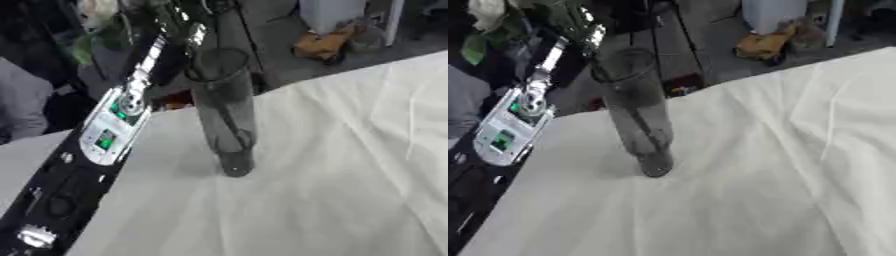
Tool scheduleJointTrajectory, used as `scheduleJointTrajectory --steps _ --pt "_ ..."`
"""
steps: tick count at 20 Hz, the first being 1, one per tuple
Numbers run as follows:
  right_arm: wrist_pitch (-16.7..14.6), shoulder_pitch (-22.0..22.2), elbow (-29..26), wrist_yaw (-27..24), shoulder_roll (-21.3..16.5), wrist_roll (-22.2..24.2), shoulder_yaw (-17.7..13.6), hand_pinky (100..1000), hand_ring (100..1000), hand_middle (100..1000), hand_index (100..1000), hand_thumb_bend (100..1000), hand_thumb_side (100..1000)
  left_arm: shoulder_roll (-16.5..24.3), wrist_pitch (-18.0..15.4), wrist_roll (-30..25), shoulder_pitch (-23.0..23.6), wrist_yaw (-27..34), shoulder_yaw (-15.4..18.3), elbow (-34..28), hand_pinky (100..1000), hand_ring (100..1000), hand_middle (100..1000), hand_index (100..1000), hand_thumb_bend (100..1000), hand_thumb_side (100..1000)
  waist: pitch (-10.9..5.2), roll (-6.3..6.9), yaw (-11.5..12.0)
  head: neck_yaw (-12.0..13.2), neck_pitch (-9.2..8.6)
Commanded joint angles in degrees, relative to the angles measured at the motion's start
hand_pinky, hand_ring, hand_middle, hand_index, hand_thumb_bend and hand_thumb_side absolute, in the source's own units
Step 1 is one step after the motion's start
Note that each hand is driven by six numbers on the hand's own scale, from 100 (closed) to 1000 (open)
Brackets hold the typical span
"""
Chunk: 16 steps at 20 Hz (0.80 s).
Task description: Arrange flowers into the vase.
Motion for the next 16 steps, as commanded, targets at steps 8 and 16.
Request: scheduleJointTrajectory --steps 8,16 --pt "0.10 -0.22 -0.89 -0.15 -0.92 -0.24 -0.73 828 1000 782 801 100 1000 2.99 1.12 -6.48 -0.97 -2.09 0.07 -1.03 486 794 868 869 177 1000 -2.08 -0.97 0.73 -0.12 -0.14" --pt "0.15 -0.13 -0.89 -0.27 -0.90 -0.57 -0.80 826 1000 779 801 100 1000 3.02 0.85 -13.98 -0.85 -6.07 -0.05 -1.10 542 823 895 936 282 1000 -2.12 -0.83 0.77 -0.15 -0.35"
